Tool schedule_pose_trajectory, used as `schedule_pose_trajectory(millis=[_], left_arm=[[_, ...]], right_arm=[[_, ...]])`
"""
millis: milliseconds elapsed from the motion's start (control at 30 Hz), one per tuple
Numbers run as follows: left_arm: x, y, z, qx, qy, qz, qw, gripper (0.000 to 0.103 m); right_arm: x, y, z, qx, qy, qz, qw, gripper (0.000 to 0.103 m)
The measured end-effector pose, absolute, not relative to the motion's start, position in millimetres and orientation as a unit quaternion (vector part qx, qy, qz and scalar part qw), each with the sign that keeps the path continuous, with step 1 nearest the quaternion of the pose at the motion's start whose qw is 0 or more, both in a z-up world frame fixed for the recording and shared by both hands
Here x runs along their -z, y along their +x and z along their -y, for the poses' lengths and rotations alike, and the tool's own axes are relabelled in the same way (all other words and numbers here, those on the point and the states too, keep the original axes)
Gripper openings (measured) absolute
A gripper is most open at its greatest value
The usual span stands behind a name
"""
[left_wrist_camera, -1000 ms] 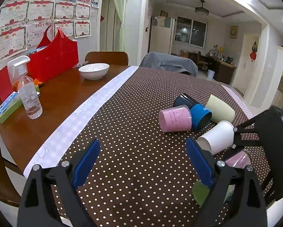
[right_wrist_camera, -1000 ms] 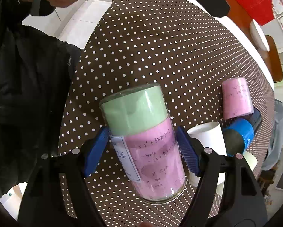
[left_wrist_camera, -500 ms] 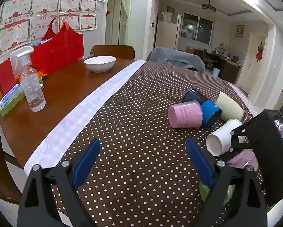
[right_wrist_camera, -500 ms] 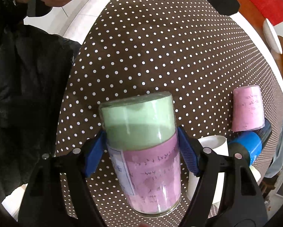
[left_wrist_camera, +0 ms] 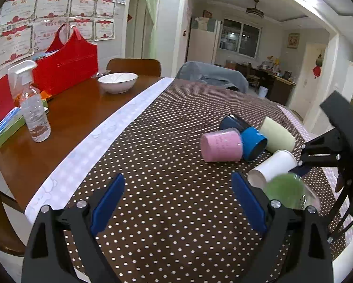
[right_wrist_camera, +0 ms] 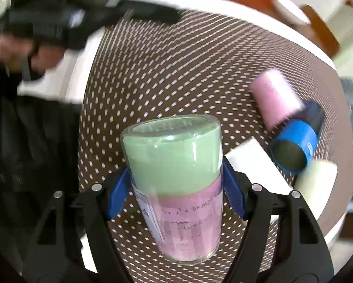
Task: Flip cup upside down
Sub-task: 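Lift the can with the right tool and rotate it green end up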
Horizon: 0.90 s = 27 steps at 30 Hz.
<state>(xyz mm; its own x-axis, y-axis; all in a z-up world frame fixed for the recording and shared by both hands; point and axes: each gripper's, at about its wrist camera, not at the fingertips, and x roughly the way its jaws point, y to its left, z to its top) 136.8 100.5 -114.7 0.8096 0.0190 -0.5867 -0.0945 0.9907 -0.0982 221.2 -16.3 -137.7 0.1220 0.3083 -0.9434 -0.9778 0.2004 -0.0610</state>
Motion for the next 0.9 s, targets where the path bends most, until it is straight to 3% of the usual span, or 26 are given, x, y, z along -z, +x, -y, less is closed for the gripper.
schedule_pose_trajectory(millis=[500, 900], left_arm=[[88.9, 120.5, -63.2, 0.022, -0.011, -0.273, 0.962, 0.090], [68.5, 98.6, -51.9, 0.036, 0.008, -0.242, 0.970, 0.090]], right_arm=[[125.8, 222.2, 79.6, -0.416, -0.137, -0.415, 0.797, 0.070], [98.3, 187.3, 109.4, -0.353, 0.024, -0.326, 0.877, 0.070]])
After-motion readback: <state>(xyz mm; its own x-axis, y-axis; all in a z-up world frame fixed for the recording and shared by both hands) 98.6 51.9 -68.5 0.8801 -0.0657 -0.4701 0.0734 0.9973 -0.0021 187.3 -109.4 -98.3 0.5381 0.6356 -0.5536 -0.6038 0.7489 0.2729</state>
